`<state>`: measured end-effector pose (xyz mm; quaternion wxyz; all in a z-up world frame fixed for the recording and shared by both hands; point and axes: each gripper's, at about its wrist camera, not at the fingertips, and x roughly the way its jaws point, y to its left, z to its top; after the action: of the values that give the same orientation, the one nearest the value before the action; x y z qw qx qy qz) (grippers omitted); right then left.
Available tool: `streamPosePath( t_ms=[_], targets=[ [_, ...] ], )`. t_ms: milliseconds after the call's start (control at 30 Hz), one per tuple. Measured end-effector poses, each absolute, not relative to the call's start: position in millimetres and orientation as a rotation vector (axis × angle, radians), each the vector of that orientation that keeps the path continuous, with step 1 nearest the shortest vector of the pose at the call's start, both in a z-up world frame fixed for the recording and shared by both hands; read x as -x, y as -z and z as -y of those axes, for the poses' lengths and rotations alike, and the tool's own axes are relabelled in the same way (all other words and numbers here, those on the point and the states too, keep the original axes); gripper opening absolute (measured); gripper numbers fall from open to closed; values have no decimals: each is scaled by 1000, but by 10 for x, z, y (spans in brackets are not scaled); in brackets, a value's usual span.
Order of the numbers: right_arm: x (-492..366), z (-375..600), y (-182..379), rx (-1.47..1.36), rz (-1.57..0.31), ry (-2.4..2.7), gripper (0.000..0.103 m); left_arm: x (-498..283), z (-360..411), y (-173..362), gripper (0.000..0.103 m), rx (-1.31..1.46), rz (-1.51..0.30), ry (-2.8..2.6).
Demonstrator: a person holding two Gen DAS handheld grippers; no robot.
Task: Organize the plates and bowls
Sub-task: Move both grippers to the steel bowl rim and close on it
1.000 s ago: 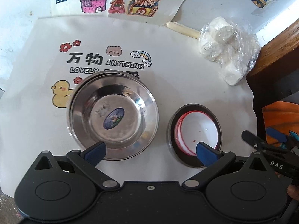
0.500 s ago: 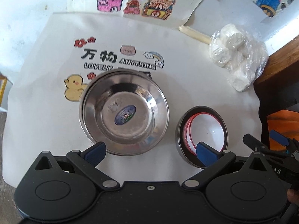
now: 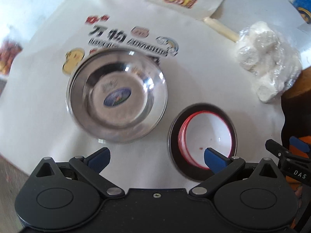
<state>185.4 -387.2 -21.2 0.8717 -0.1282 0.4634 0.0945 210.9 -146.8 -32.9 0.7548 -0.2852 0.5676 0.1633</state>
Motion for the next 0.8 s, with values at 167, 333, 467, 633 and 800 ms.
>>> streamPosePath(
  t_ms=[167,333,467,633,800],
  targets=[
    [-1944,3841,266,253,-1026,-310,103,-2064,1462,489,102,625,-1274,-408],
    [-2045,3654,382,302,-1072,-390,103,-2043,1480,639,102,646,-1305,-428],
    [-2111,3540,475,351,-1106,-415,103,-2059,1505,700,102,607,-1325,-460],
    [-2154,3480,556,391,-1134,-430,103,-2090,1508,722,102,595,-1319,-463],
    [-2171,3461,622,402,-1148,-426,103,-2163,1567,757,102,548,-1329,-444]
  ],
)
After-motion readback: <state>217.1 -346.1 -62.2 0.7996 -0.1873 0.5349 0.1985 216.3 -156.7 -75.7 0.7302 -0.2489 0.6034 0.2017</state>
